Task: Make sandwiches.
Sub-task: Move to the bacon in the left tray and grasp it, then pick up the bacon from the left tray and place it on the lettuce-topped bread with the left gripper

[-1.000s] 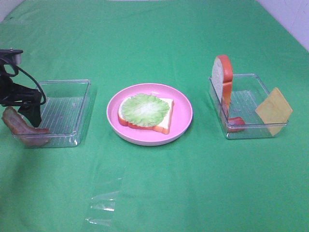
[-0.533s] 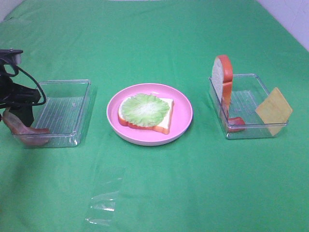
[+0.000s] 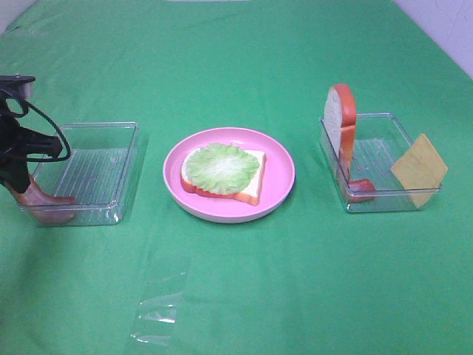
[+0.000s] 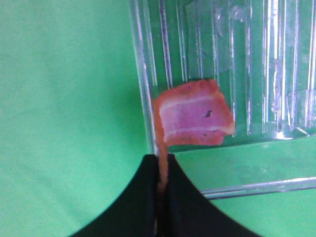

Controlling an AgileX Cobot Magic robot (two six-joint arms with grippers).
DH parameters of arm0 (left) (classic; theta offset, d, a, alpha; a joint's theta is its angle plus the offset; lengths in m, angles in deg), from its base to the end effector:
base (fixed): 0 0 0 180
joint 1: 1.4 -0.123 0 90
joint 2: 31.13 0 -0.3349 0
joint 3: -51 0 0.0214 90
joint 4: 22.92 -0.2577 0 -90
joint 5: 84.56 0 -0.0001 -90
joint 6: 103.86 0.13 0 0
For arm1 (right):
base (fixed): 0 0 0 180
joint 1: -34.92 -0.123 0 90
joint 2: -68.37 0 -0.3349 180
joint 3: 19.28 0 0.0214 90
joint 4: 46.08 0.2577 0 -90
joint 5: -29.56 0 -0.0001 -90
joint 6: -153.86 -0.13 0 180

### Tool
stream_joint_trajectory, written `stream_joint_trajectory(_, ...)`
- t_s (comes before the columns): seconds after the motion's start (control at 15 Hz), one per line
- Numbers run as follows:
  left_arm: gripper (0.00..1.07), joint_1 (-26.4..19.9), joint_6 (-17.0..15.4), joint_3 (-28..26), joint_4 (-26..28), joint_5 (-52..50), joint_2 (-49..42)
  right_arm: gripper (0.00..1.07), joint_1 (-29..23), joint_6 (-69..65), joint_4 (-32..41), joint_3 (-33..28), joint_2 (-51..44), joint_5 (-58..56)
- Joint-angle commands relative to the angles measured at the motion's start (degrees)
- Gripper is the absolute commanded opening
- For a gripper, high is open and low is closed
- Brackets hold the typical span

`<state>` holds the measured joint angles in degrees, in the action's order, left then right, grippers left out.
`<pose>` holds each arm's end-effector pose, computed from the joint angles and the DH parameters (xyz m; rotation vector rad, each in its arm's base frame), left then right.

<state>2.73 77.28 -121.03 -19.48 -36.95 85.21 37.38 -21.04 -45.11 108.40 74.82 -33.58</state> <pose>0.3904 -0.0340 0.1670 0.0820 2.9998 -0.0763 -0.0131 0.0025 0.2437 -0.0498 2.1276 -0.0574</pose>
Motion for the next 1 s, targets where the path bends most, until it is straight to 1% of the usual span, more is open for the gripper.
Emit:
stream_joint_trajectory(0.07, 0.00, 0.00, -0.29, 0.46, 0.29, 0.06, 0.11, 0.88, 0.11, 0.00, 0.23, -0.11, -1.78, 0.29)
stream_joint_trajectory(0.47, 0.00, 0.00, -0.23, -0.11, 1.60, 0.06, -0.57, 0.88, 0.11, 0.00, 0.23, -0.11, -1.78, 0.29)
stream_joint_trajectory(1.0, 0.00, 0.23, -0.29, -3.67, 2.75, 2.52, -5.96, 0.88, 0.11, 0.00, 0.23, -0.11, -1.78, 0.29)
